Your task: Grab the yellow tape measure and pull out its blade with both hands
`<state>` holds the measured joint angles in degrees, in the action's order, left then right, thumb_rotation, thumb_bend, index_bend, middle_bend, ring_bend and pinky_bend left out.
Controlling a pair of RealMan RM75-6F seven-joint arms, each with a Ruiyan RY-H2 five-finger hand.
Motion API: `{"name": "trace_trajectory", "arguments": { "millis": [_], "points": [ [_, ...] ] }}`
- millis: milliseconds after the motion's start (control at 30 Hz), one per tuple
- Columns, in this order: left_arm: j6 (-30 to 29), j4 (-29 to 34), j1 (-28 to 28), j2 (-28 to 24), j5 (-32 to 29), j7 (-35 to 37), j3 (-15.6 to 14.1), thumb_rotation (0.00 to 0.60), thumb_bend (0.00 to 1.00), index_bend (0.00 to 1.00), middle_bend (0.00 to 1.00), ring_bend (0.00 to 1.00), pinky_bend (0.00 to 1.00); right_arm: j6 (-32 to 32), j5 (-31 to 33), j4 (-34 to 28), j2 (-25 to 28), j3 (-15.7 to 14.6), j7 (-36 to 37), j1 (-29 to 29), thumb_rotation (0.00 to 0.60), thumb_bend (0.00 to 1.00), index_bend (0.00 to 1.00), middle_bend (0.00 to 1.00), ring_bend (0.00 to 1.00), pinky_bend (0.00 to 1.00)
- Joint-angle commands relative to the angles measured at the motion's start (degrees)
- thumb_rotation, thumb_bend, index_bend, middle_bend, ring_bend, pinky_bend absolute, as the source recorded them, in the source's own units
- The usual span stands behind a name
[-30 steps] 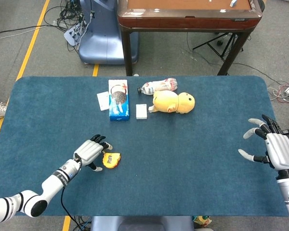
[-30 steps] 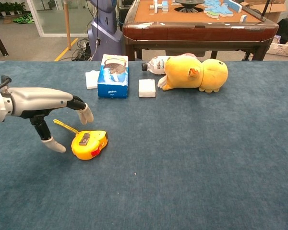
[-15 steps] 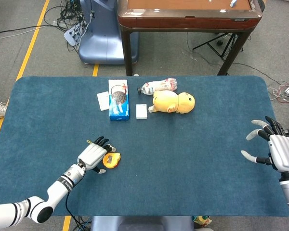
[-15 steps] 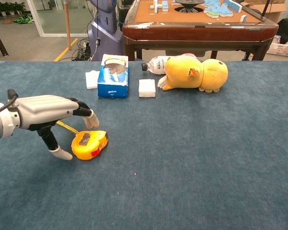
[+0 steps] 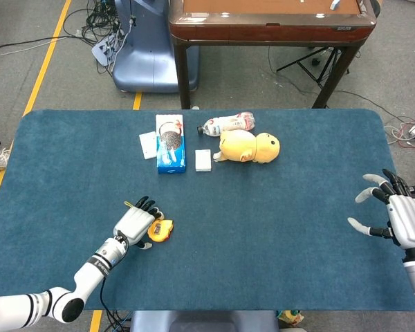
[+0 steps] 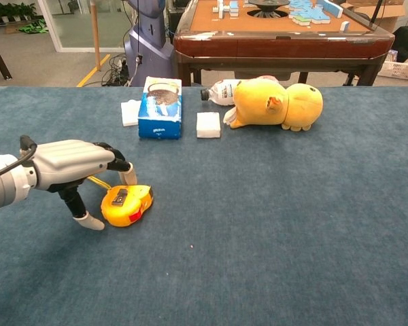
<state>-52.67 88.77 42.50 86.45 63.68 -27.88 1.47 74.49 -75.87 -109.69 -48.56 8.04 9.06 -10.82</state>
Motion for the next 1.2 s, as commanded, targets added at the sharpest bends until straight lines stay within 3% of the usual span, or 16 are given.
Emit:
{"name": "trace_trajectory", "arguments": {
  "millis": [33, 400, 800, 1200],
  "points": [
    [-0.1, -0.1, 0.1, 0.4, -0.8, -0.7, 0.3, 0.6, 0.12, 0.28, 0.27, 0.09, 0.0, 0.0, 0.1, 0.0, 0.0, 0.0, 0.0, 0.0, 0.6, 0.23, 0.48, 0.2, 0.02, 0.0],
    [1.4, 1.1, 0.3, 0.2, -3.6, -0.4, 0.7, 0.6, 0.12, 0.31, 0.3, 0.12, 0.0, -0.4, 0.5, -0.1, 0.0, 0.0, -0.5, -0.1, 0.6, 0.23, 0.48, 0.2, 0.02, 0.0],
    [1.4, -0.8, 0.3, 0.8, -2.1, 1.5, 0.8, 0.6, 0.12, 0.37, 0.36, 0.17, 0.0, -0.1, 0.8, -0.8, 0.3, 0.0, -1.1, 0.2, 0.6, 0.23, 0.48, 0.2, 0.02, 0.0],
    [-2.7, -2.2, -2.0, -0.6, 7.2, 12.5, 1.7, 0.6, 0.12, 0.45, 0.46, 0.26, 0.04, -1.8, -1.3, -2.5, -0.1, 0.4, -2.5, -1.8, 0.6, 0.23, 0.48, 0.21, 0.02, 0.0]
  ]
}}
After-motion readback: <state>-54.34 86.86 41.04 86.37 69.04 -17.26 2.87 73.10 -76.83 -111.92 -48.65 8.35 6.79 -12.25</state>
